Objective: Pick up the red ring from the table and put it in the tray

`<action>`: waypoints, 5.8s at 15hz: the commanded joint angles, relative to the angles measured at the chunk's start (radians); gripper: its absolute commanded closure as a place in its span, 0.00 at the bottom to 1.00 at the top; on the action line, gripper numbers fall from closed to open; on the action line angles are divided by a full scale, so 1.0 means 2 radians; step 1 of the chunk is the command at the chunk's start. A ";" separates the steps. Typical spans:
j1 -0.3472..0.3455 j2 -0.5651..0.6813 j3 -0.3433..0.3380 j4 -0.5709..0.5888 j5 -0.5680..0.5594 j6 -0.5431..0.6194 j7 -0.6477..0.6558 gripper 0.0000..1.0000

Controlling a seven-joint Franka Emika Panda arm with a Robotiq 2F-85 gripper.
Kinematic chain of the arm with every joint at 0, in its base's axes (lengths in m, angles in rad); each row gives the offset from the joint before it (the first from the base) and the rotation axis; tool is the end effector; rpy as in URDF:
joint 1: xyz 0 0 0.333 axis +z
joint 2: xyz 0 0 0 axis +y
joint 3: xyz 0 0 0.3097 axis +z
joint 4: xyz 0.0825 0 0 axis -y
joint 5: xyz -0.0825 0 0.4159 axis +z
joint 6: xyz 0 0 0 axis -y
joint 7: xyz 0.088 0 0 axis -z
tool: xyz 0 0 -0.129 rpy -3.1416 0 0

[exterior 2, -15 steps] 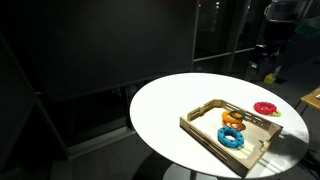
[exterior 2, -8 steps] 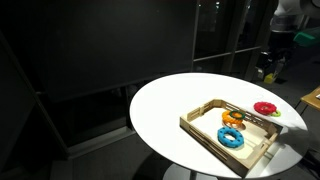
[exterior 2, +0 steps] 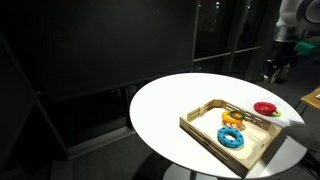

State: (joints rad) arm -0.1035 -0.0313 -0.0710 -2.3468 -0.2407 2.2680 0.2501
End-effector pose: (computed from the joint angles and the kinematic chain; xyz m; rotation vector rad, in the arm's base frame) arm 0.5075 -0.0996 0.2917 2.9349 -0.3914 -0.0599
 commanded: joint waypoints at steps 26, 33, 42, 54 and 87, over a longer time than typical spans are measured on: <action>0.001 0.155 -0.078 0.057 -0.067 0.052 0.139 0.00; 0.015 0.199 -0.098 0.071 -0.064 0.085 0.151 0.00; 0.035 0.229 -0.111 0.081 -0.060 0.082 0.163 0.00; 0.043 0.247 -0.120 0.089 -0.059 0.077 0.171 0.13; 0.065 0.199 -0.097 0.106 0.002 0.038 0.164 0.90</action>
State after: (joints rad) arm 0.0160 0.4131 -0.2815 -2.1480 -0.2466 2.4026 0.5760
